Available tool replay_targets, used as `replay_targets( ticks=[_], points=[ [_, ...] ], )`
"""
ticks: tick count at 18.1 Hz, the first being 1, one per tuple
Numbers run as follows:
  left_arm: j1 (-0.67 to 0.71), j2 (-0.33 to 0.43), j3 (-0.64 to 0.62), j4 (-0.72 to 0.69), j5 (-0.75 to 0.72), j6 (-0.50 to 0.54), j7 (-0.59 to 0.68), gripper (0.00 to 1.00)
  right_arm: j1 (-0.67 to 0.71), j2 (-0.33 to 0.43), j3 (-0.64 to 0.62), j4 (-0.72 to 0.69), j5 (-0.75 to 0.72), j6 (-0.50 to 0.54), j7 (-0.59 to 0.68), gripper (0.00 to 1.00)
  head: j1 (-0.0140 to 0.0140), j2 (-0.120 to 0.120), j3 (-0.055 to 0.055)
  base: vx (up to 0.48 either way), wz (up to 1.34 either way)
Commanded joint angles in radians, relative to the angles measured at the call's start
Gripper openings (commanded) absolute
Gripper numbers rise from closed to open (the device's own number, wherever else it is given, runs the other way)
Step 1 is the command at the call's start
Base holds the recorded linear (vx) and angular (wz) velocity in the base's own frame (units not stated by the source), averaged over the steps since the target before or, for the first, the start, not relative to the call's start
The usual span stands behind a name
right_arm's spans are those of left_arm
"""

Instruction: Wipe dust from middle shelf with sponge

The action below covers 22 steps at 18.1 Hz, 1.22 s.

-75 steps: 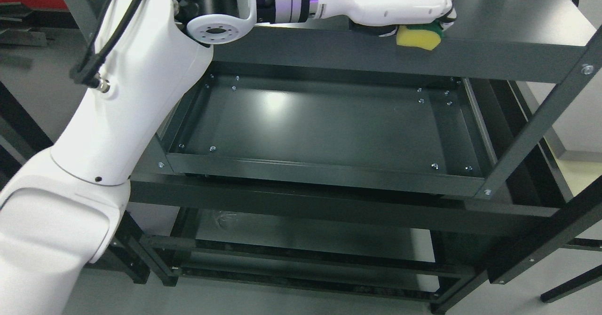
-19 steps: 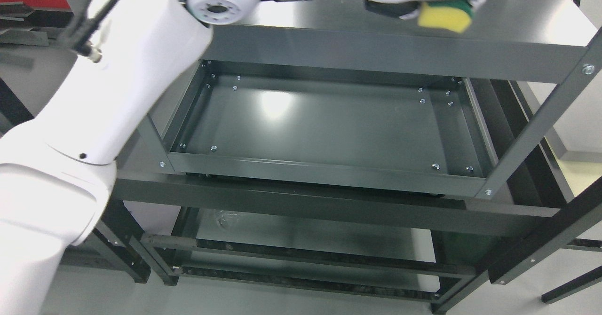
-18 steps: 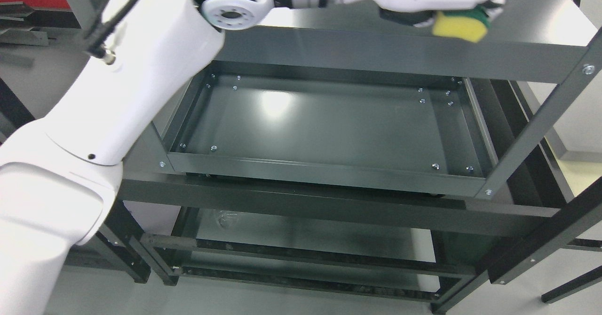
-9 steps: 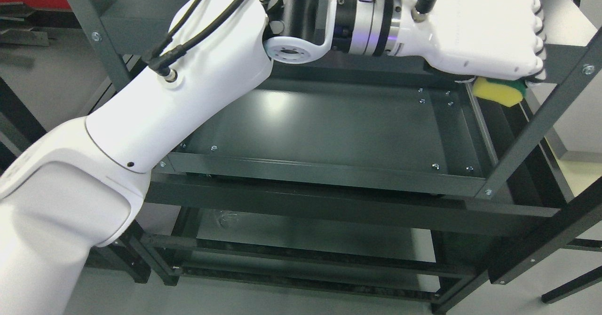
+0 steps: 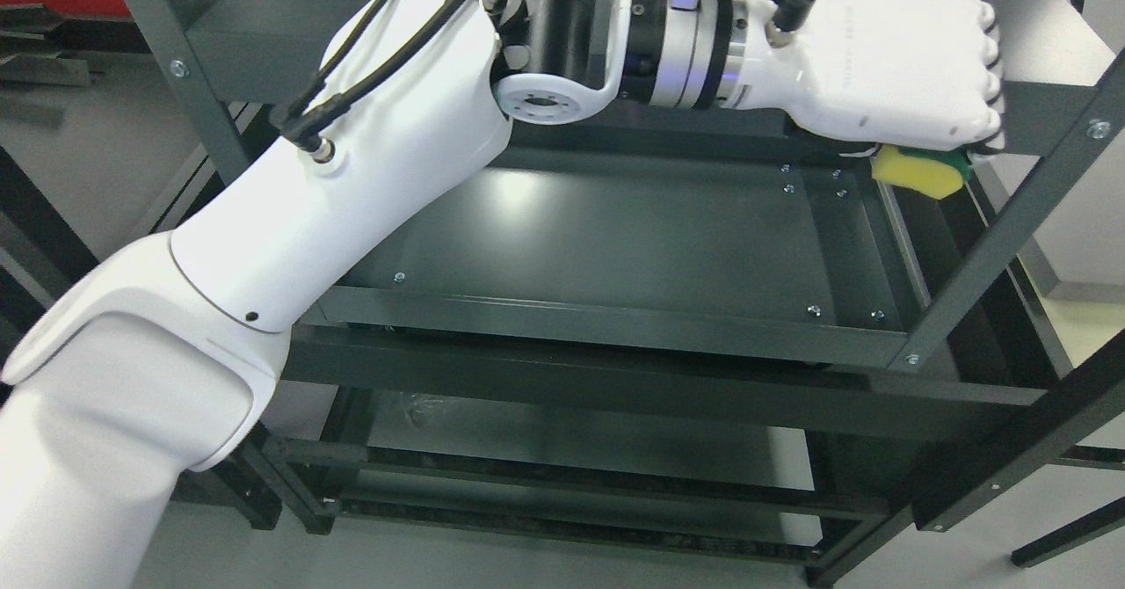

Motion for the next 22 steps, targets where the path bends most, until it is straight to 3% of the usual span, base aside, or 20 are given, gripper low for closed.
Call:
replay_targets(
  ticks=[1,8,22],
  points=[
    [0.11,0.179,0.167,-0.068,0.011,0.001,-0.01,0.02,0.0,-0.017,0.0,-0.017,0.0,0.074,0.001,1.0,0.0,0.0,0.0,0.0,0.0],
    [0.247,0.346,0.334,-0.178,0.068,0.001,-0.056,0.02,0.0,-0.017,0.0,-0.017,0.0,0.074,0.001,1.0,0.0,0.0,0.0,0.0,0.0],
    [0.403,0.748,0.536,-0.194,0.298,0.001,-0.087,0.02,0.0,-0.017,0.0,-0.017,0.0,0.074,0.001,1.0,0.0,0.0,0.0,-0.005,-0.12]
  ],
)
